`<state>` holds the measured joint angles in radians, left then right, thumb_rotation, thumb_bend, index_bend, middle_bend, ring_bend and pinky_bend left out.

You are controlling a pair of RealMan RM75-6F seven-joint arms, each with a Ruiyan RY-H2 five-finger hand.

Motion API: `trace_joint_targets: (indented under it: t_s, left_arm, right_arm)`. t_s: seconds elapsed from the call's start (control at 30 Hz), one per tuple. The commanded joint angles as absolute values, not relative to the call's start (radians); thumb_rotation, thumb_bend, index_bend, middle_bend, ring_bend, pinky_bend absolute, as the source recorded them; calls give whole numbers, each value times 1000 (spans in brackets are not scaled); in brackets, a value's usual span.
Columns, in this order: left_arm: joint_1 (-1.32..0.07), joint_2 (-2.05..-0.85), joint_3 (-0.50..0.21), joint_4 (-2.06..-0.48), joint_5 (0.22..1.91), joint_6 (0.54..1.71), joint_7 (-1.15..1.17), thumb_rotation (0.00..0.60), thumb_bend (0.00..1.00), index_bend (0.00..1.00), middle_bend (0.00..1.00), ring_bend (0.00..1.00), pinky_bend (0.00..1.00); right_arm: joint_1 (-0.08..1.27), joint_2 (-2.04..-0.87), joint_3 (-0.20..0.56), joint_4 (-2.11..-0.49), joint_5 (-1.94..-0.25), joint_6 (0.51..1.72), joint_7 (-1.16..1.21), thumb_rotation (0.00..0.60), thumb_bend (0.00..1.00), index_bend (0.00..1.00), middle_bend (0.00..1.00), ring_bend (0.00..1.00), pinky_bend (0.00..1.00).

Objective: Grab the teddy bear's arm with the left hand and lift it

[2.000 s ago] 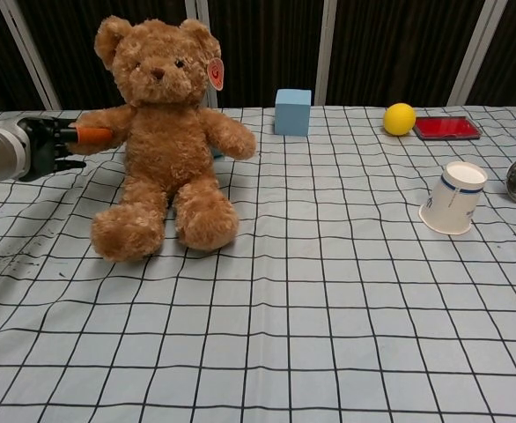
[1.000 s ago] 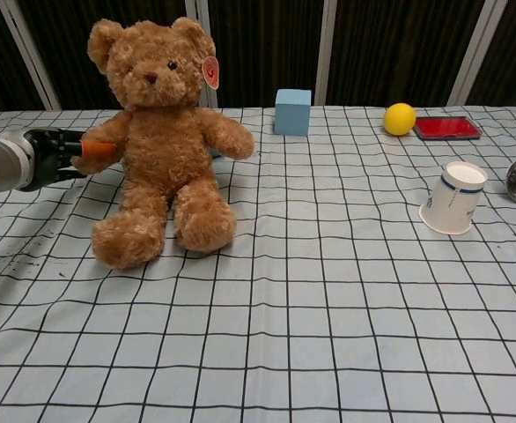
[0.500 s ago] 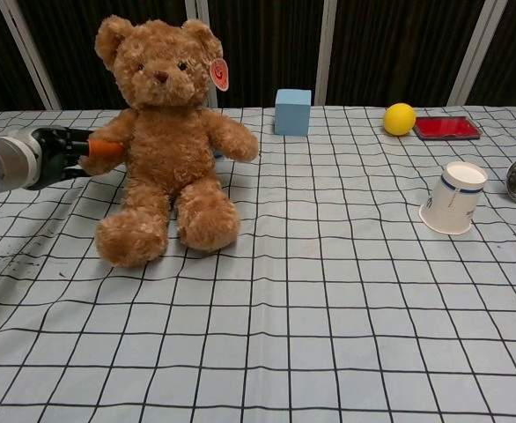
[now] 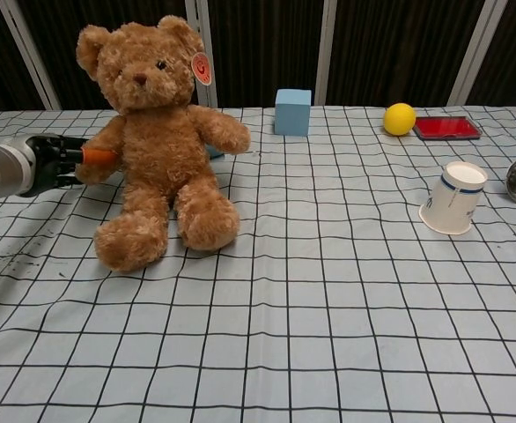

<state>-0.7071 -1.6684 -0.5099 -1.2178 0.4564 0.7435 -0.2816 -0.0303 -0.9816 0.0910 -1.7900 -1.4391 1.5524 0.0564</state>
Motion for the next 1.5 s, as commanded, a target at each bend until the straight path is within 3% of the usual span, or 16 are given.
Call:
trace_joint_targets:
  t_s: [0.03,0.17,0.23,0.3,0.43,0.5,0.63,0.93,1.33,1.5]
  left_arm:
    - [-704,-1672,-506,-1198,432,727,-279,600,507,459,430,18,0]
    - [-707,-1675,-514,-1189,432,708,-287,600,474,437,404,14,0]
    - [-707,-1668,-516,-1206,461,709,-286,600,430,381,364,8,0]
    - [-705,-1661,-515,-1227,499,718,-286,600,380,298,295,2,0]
    - [-699,-1637,-496,-1274,586,729,-271,600,272,123,51,0,0]
    - [-696,-1621,-478,-1298,637,742,-252,600,237,73,5,0,0]
    - [-681,-1596,-456,-1345,710,768,-241,600,203,15,0,0,0]
    - [-651,-1491,-410,-1483,804,842,-154,600,199,0,0,0,0]
    - [-531,-1218,-428,-1833,989,1009,-128,600,199,2,0,0,0]
    - [-459,-1066,-370,-2034,1073,1110,29,600,199,36,0,0,0]
  right_arm:
    - [-31,-981,90,-1791,-1442,1554,56,600,250,123,22,65,0]
    - [-30,-983,88,-1792,-1445,1554,51,600,250,124,22,65,0]
    - [-29,-984,89,-1791,-1444,1553,50,600,250,124,22,65,0]
    - [-28,-985,90,-1791,-1444,1553,49,600,250,124,22,65,0]
    - [-27,-986,89,-1791,-1446,1550,49,600,250,123,22,65,0]
    - [-27,-986,87,-1792,-1450,1550,49,600,250,123,22,65,0]
    - [-28,-986,86,-1794,-1454,1555,51,600,250,124,22,65,0]
    - [-27,-984,84,-1794,-1457,1551,57,600,250,123,22,65,0]
    - [-26,-985,80,-1807,-1461,1549,44,600,250,124,22,65,0]
    - [-25,-985,79,-1811,-1466,1550,45,600,250,124,22,65,0]
